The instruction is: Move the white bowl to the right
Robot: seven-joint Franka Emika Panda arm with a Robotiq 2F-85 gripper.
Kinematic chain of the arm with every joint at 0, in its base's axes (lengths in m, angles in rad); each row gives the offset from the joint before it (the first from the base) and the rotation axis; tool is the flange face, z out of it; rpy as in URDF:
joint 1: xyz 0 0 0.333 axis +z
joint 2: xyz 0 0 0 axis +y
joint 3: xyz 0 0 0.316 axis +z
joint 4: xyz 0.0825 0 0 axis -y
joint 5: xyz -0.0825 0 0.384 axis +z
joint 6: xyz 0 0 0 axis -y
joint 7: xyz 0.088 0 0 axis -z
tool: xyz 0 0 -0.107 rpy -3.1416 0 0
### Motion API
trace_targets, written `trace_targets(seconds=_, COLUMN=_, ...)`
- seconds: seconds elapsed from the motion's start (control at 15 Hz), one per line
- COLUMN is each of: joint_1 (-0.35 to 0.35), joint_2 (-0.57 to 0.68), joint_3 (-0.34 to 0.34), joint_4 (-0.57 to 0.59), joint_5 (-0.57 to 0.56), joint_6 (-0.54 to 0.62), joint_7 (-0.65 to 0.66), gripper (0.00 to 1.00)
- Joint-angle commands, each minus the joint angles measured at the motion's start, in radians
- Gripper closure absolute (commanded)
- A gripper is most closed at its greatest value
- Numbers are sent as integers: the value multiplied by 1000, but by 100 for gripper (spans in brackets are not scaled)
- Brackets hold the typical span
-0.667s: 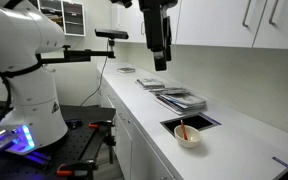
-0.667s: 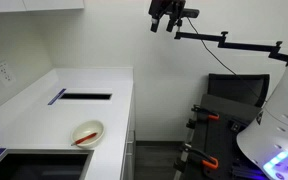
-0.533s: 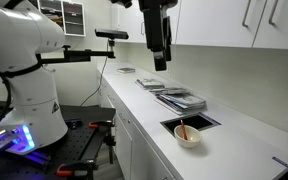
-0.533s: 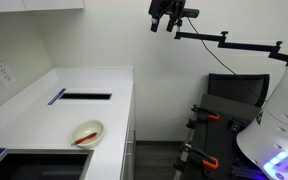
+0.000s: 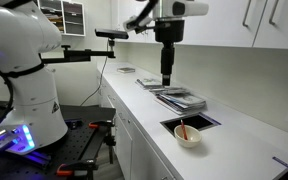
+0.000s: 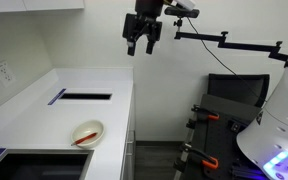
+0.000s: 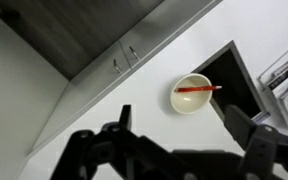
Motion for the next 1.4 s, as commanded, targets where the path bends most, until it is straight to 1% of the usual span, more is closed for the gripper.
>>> trace_targets(seconds=0.0, joint_1=37, joint_2=242, joint_3=18, joint_4=116, joint_5=129, joint_6=95, joint_7=-21, gripper=0)
trace_targets(seconds=0.2, joint_1=45, joint_2=455, joint_3=56, joint_4=213, joint_5=227, joint_6=190, joint_7=-28, gripper=0)
trace_targets(seconds=0.27, joint_1=37, joint_2=531, joint_3=74, joint_4=254, joint_5=246, joint_6=221, joint_7=-22, gripper=0)
trace_targets(seconds=0.33, joint_1=28, joint_2=600, joint_3=93, joint_4=300, joint_5=280, joint_6=234, joint_7=-39, gripper=0)
trace_targets(seconds=0.47, joint_1=1, joint_2=737, joint_3=140, joint_4=397, joint_5=314, joint_6=264, joint_7=-54, gripper=0)
trace_targets(seconds=0.67, joint_1=-42, joint_2=907, joint_3=188, joint_4=527, joint_5=310, joint_6=263, joint_7=-44, gripper=0)
trace_targets(seconds=0.73, joint_1=-45, joint_2=960, joint_3=193, joint_4=565, joint_5=289, joint_6=272, joint_7=-29, gripper=0)
trace_targets(seconds=0.8, joint_1=-44, joint_2=989, joint_3=189, joint_4=588, joint_5=273, joint_6=269, joint_7=-3, gripper=0)
trace_targets(seconds=0.87, joint_1=-44, joint_2=948, joint_3=189, joint_4=538, joint_5=261, joint_6=276, joint_7=-5, gripper=0)
trace_targets(seconds=1.0, joint_1=-50, joint_2=1001, joint_3=190, joint_4=584, joint_5=258, joint_6=277, joint_7=-4, gripper=0)
trace_targets(seconds=1.2, joint_1=-50, joint_2=1001, joint_3=193, joint_4=593, joint_5=258, joint_6=277, joint_7=-4, gripper=0)
trace_targets(seconds=1.33, joint_1=-94, joint_2=1004, joint_3=230, joint_4=581, joint_5=274, joint_6=272, joint_7=-89, gripper=0)
